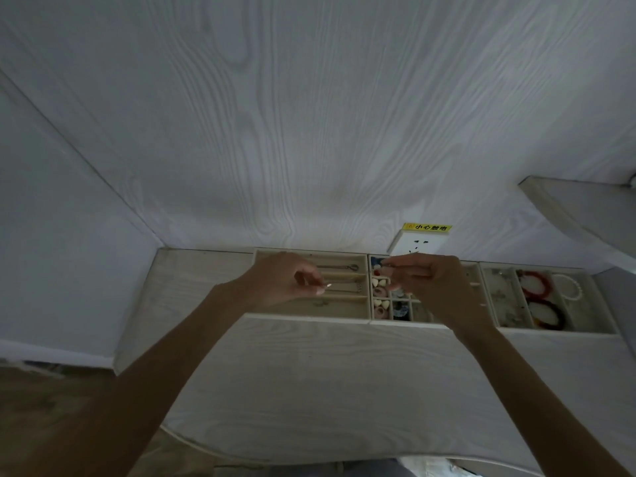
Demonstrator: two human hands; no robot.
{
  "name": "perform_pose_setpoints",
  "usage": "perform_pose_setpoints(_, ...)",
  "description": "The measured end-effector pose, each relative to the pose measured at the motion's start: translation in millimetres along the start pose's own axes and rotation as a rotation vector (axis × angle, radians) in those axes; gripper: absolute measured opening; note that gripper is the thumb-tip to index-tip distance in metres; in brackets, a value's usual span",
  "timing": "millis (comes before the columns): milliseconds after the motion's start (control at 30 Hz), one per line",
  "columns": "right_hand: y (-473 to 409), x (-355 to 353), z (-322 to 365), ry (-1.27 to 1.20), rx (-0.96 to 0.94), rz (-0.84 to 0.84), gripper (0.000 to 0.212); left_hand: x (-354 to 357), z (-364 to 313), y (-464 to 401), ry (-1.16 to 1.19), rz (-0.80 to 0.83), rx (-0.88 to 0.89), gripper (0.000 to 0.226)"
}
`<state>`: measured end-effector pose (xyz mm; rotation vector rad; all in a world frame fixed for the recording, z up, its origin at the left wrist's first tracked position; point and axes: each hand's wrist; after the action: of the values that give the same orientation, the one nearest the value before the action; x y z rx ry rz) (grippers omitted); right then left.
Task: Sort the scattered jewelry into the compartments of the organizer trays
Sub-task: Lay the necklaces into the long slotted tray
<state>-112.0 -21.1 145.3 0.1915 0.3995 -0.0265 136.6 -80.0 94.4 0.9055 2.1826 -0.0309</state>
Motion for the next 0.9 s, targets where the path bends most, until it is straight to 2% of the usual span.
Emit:
perform_pose_setpoints(100, -3, 4, -20, -0.008, 0.063, -0.015, 0.014, 5, 19, 6, -0.079, 0.010, -0.091, 0.018)
perform_pose_setpoints(333, -10, 20, -53, -0.092, 0.269, 0.004, 0.018, 12, 51, 26, -0.144, -0.074, -0.236, 0.018)
perform_pose_setpoints(600, -22, 39, -86, 0.245, 0.204, 0.012, 0.018, 15, 68, 36, -0.428, -0.191, -0.311, 0.021)
perform_pose_setpoints(900, -30, 44, -97, 0.563, 0.209, 0.159, 0.018, 21, 72, 34, -0.461, -0.227, -0.308, 0.020)
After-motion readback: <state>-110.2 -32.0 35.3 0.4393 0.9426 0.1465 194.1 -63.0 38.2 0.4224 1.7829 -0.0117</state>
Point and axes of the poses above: each hand's wrist, its own y-axis away from the middle knuckle, its own x-axis out of the palm, z = x × y, and after that the axes turned 4 degrees about y, right-handed
